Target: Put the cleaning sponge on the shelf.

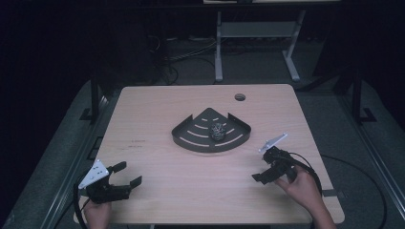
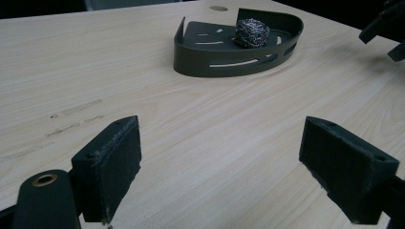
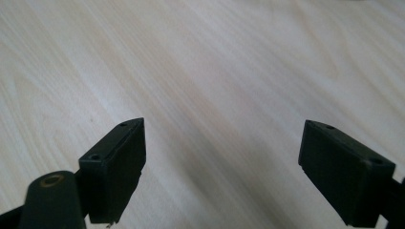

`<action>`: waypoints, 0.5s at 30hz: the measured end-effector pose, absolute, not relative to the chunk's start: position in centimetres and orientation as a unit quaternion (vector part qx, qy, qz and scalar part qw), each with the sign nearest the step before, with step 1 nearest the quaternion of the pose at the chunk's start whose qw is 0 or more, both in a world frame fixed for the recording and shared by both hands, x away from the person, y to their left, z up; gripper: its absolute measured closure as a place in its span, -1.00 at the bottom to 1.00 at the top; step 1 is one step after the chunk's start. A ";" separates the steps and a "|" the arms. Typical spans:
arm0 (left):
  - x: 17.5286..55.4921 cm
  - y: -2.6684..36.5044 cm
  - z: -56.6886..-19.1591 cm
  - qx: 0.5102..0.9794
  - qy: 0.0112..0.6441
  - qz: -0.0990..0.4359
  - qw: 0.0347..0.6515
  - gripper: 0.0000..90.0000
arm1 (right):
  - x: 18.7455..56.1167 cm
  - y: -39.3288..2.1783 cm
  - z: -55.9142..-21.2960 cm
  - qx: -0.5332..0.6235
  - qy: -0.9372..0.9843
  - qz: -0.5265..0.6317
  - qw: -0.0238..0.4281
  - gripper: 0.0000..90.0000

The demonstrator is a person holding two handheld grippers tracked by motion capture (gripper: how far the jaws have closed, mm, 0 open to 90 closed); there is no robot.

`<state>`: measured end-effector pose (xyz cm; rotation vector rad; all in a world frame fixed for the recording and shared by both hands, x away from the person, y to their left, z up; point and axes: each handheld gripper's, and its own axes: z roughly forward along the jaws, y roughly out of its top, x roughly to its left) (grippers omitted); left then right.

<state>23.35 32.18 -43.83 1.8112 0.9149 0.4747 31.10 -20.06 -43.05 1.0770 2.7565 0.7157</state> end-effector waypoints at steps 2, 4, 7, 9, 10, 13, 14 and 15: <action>23.3 32.2 -43.8 0.749 0.381 0.195 0.506 -0.70 | 30.7 -20.4 -43.2 0.357 0.902 0.236 0.049 -0.64; 23.3 32.2 -43.8 0.749 0.380 0.196 0.506 -0.70 | 30.3 -20.6 -43.3 0.359 0.901 0.238 0.052 -0.64; 23.3 32.2 -43.8 0.750 0.379 0.196 0.505 -0.70 | 29.8 -21.0 -43.2 0.361 0.898 0.244 0.052 -0.64; 23.3 32.2 -43.9 0.751 0.381 0.195 0.503 -0.70 | 29.3 -21.1 -43.2 0.360 0.898 0.246 0.056 -0.64; 23.3 32.1 -43.9 0.751 0.381 0.194 0.504 -0.70 | 29.2 -21.2 -43.1 0.360 0.898 0.246 0.056 -0.64; 23.3 32.2 -43.9 0.752 0.380 0.195 0.502 -0.70 | 28.4 -21.3 -43.1 0.358 0.897 0.250 0.060 -0.65; 23.3 32.2 -43.9 0.751 0.380 0.195 0.503 -0.70 | 28.1 -21.4 -43.1 0.358 0.896 0.254 0.062 -0.65; 23.3 32.2 -43.9 0.752 0.380 0.195 0.503 -0.70 | 27.9 -21.5 -43.1 0.359 0.895 0.257 0.063 -0.65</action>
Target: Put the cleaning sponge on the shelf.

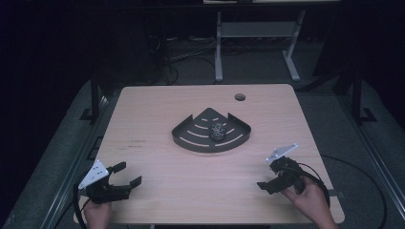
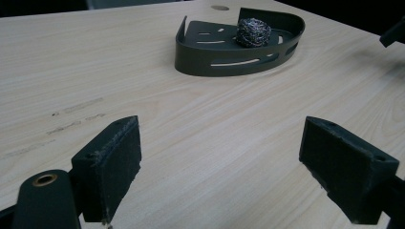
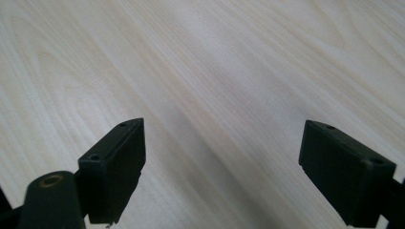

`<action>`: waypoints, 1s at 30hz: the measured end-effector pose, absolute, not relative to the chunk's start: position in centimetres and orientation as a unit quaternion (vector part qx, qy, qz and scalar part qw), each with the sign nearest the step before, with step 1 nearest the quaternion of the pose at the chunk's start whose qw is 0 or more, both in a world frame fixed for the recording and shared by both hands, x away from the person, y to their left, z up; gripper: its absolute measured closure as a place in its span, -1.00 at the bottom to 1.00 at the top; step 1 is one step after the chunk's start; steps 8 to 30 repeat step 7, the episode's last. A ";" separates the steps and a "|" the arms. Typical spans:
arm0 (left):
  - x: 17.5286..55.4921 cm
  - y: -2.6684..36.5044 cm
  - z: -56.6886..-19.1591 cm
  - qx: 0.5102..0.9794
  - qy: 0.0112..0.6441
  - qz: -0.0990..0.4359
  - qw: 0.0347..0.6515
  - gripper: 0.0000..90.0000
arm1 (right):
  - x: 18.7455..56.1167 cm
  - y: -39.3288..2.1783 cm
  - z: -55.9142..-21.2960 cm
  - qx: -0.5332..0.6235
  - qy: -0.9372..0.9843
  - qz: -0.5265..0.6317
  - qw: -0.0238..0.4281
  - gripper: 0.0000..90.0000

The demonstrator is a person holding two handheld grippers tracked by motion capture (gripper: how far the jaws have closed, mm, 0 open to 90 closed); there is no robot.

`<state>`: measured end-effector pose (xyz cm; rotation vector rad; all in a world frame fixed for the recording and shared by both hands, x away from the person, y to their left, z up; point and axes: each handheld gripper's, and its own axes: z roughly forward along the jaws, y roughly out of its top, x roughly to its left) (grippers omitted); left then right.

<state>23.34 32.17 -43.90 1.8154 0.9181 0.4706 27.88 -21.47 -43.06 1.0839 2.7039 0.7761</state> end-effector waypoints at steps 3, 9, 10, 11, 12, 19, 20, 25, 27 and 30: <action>23.3 32.1 -43.9 0.751 0.381 0.194 0.503 -0.70 | 27.2 -21.8 -43.2 0.364 0.890 0.267 0.065 -0.66; 23.3 32.0 -43.9 0.751 0.381 0.194 0.503 -0.70 | 25.4 -21.9 -43.6 0.366 0.882 0.285 0.081 -0.67; 23.3 32.0 -43.9 0.751 0.381 0.194 0.503 -0.70 | 25.4 -21.9 -43.6 0.366 0.882 0.285 0.081 -0.67; 23.3 32.0 -43.9 0.751 0.381 0.194 0.503 -0.70 | 25.4 -21.9 -43.6 0.366 0.882 0.285 0.081 -0.67; 23.3 32.0 -43.9 0.751 0.381 0.194 0.503 -0.70 | 25.4 -21.9 -43.6 0.366 0.882 0.285 0.081 -0.67; 23.3 32.0 -43.9 0.751 0.381 0.194 0.503 -0.70 | 25.4 -21.9 -43.6 0.366 0.882 0.285 0.081 -0.67; 23.3 32.0 -43.9 0.751 0.381 0.194 0.503 -0.70 | 25.4 -21.9 -43.6 0.366 0.882 0.285 0.081 -0.67; 23.3 32.0 -43.9 0.751 0.381 0.194 0.503 -0.70 | 25.4 -21.9 -43.6 0.366 0.882 0.285 0.081 -0.67; 23.3 32.0 -43.9 0.751 0.381 0.194 0.503 -0.70 | 25.4 -21.9 -43.6 0.366 0.882 0.285 0.081 -0.67; 23.3 32.0 -43.9 0.751 0.381 0.194 0.503 -0.70 | 25.4 -21.9 -43.6 0.366 0.882 0.285 0.081 -0.67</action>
